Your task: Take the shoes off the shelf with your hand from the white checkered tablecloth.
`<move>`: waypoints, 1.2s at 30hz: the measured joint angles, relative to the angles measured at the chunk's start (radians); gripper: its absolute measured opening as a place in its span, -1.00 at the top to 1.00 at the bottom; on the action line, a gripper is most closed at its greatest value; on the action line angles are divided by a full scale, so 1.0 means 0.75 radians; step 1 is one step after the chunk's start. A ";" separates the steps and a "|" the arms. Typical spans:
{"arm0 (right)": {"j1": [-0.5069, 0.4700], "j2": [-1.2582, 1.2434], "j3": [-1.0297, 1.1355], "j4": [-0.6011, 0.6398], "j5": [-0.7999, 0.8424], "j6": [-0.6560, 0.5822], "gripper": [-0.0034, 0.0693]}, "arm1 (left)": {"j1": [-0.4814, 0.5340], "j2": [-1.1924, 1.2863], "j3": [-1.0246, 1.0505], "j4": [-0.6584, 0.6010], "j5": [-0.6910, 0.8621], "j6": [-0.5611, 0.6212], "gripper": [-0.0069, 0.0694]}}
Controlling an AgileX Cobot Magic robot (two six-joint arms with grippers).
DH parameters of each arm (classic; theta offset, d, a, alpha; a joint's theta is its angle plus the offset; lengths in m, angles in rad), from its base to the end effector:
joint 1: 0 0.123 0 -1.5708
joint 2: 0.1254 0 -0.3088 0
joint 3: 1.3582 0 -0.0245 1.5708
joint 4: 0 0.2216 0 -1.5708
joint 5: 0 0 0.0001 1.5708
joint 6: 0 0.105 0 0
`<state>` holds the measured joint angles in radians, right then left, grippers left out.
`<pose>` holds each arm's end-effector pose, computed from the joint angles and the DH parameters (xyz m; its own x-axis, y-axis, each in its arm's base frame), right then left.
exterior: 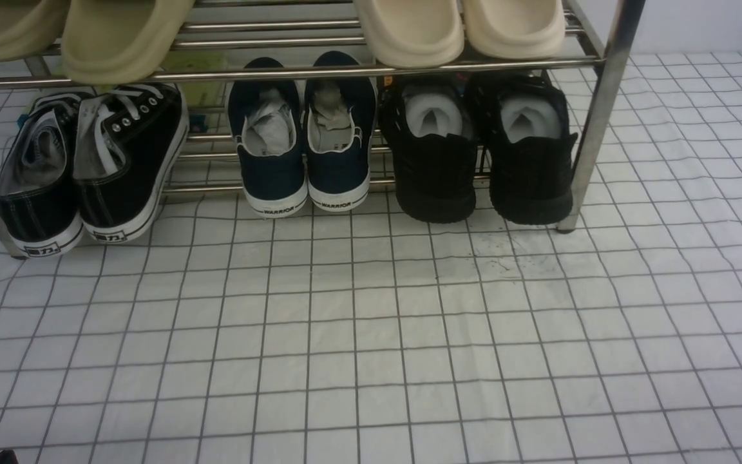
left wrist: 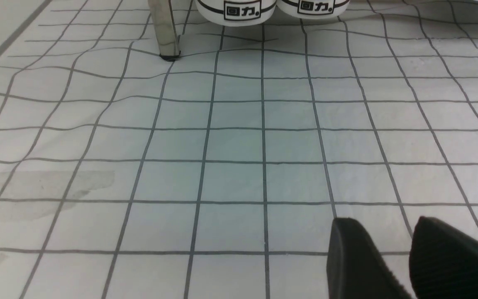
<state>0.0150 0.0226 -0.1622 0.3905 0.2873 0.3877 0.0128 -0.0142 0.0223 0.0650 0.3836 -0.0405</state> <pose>0.0091 0.0115 0.2380 -0.1137 0.6859 -0.7187 -0.0610 0.7172 0.6941 0.0122 0.0027 0.1677 -0.2997 0.0159 -0.9539 -0.0301 0.9992 0.0261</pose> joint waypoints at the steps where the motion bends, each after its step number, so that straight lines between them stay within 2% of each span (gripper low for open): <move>1: 0.000 0.034 -0.067 -0.044 0.022 -0.044 0.87 | 0.000 0.000 0.000 0.000 0.000 0.000 0.19; 4: 0.000 0.223 -0.314 -0.223 0.229 -0.144 0.93 | 0.000 0.000 0.000 0.000 0.000 0.000 0.19; 7: 0.000 0.509 -0.533 -0.387 0.605 -0.132 0.91 | 0.000 0.000 0.000 0.000 0.000 0.000 0.19; 8: 0.000 0.551 -0.556 -0.394 0.653 -0.128 0.91 | 0.000 0.000 0.000 0.000 0.000 0.000 0.19; 9: 0.000 0.713 -0.630 -0.436 0.822 -0.113 0.90 | 0.000 0.000 0.000 0.000 0.000 0.000 0.19; 11: 0.000 0.848 -0.677 -0.431 0.917 -0.122 0.90 | 0.000 0.000 0.000 0.000 0.000 0.000 0.19; 13: 0.000 1.053 -0.740 -0.283 0.969 -0.265 0.90 | 0.000 0.000 0.000 0.000 0.000 0.000 0.19; 14: 0.000 1.145 -0.771 -0.144 0.971 -0.387 0.90 | 0.000 0.000 0.000 0.000 0.000 0.000 0.19; 15: 0.000 1.160 -0.777 -0.117 0.971 -0.387 0.90 | 0.000 0.000 0.000 0.000 0.000 0.000 0.19; 17: 0.001 1.352 -0.866 0.227 1.018 -0.710 0.90 | 0.000 0.000 0.000 0.000 0.000 0.000 0.19; 18: 0.001 1.352 -0.866 0.249 1.018 -0.730 0.90 | 0.000 0.000 0.000 0.000 0.000 0.000 0.19; 19: 0.028 1.477 -0.952 0.399 1.056 -0.868 0.89 | 0.000 0.000 0.000 0.000 0.000 0.000 0.19; 21: 0.081 1.575 -1.045 0.451 1.067 -0.933 0.89 | 0.000 0.000 0.000 0.000 0.000 0.000 0.19; 22: 0.081 1.575 -1.045 0.451 1.067 -0.936 0.89 | 0.000 0.000 0.000 0.000 0.000 0.000 0.19; 25: 0.225 1.723 -1.231 0.396 1.053 -0.922 0.89 | 0.000 0.000 0.000 0.000 0.000 0.000 0.19; 26: 0.305 1.784 -1.320 0.331 1.034 -0.881 0.89 | 0.000 0.000 0.000 0.000 0.000 0.000 0.19; 27: 0.305 1.793 -1.334 0.320 1.034 -0.874 0.89 | 0.000 0.000 0.000 0.000 0.000 0.000 0.19; 29: 0.431 1.924 -1.523 0.158 1.002 -0.756 0.89 | 0.000 0.000 0.000 0.000 0.000 0.000 0.19; 32: 0.534 2.077 -1.723 -0.026 0.992 -0.628 0.87 | 0.000 0.000 0.000 0.000 0.000 0.000 0.19; 36: 0.623 2.255 -1.956 -0.156 0.989 -0.529 0.83 | 0.000 0.000 0.000 0.000 0.000 0.000 0.19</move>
<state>0.4822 1.7141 -1.6291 0.2735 1.0294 -0.0094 0.0128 -0.0142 0.0223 0.0650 0.3836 -0.0405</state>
